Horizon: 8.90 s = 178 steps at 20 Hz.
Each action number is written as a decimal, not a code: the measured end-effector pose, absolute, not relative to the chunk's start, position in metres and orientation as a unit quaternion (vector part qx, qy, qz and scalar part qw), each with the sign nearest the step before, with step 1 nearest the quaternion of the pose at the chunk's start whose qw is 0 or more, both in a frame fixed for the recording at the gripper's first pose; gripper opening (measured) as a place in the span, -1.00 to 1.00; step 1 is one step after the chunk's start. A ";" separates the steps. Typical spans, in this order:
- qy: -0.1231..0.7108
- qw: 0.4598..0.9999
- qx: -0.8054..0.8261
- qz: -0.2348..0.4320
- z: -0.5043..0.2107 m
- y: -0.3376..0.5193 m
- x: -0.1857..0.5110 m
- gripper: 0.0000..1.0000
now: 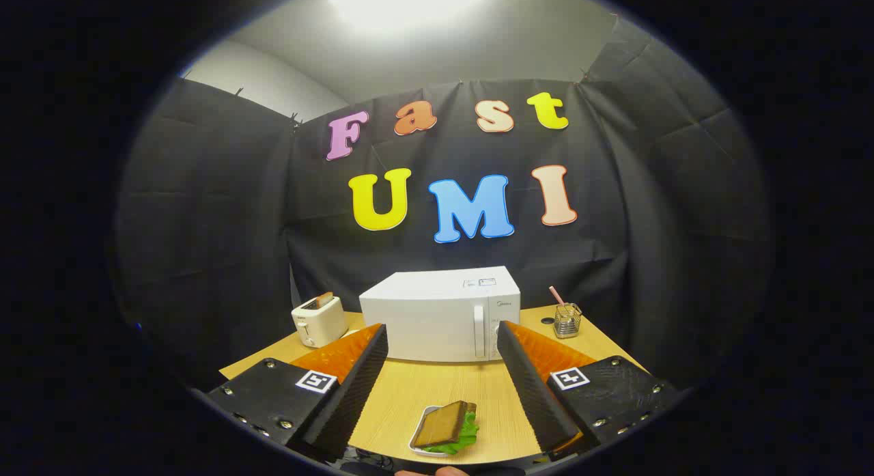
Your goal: Open the microwave, put the food inside, and close the microwave door.
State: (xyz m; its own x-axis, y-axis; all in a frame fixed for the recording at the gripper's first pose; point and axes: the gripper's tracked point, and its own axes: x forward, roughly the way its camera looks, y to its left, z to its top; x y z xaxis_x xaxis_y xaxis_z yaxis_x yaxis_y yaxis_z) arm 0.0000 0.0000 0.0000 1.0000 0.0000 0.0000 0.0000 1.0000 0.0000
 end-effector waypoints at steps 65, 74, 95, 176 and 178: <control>0.072 0.997 0.005 -0.003 -0.167 -0.095 0.340 0.43; 0.074 0.997 -0.015 -0.022 -0.165 -0.091 0.336 -0.34; 0.119 0.979 -0.057 0.156 -0.177 -0.024 0.245 -0.85; 0.116 0.926 -0.069 0.353 -0.145 0.189 0.087 0.91; 0.143 0.944 -0.067 0.289 -0.142 0.125 0.098 0.90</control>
State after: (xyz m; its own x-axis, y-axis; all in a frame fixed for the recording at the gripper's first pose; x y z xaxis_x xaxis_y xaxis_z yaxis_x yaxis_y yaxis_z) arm 0.0978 0.1246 -0.1418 0.7913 0.5275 -0.3091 -0.5656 0.8235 -0.0427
